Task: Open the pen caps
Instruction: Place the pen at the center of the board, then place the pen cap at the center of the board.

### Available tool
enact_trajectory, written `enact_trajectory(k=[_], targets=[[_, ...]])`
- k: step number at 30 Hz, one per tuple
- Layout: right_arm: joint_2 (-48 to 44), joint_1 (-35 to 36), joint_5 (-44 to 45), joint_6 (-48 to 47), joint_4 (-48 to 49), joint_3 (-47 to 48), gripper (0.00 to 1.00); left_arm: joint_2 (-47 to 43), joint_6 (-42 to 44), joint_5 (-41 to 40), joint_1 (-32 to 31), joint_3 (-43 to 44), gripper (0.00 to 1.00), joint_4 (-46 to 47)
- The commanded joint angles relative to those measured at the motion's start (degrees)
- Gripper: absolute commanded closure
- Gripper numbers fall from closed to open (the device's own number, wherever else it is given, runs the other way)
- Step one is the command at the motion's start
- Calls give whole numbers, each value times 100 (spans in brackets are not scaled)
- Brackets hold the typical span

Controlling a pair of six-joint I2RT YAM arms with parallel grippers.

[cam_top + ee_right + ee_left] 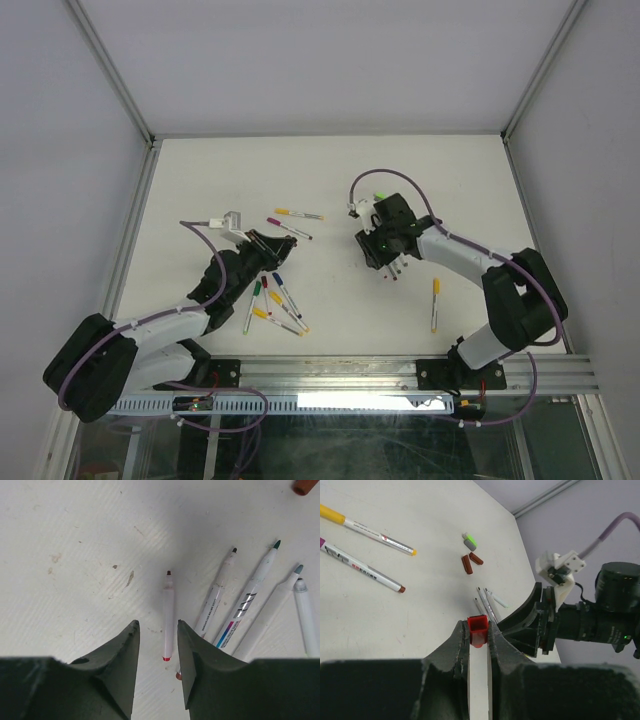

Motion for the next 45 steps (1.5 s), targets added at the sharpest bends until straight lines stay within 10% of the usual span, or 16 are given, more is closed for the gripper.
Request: enact_trajectory(k=[1, 19, 45], targets=[[-511, -139, -433, -197, -48, 115, 61, 134, 62, 164, -94, 239, 100, 176], [-1819, -1228, -2024, -1450, -927, 135, 57, 1677, 231, -832, -1334, 1566, 100, -737], [-1943, -1819, -1741, -1378, -813, 39, 53, 5715, 1053, -1087, -1191, 6368, 97, -3951]])
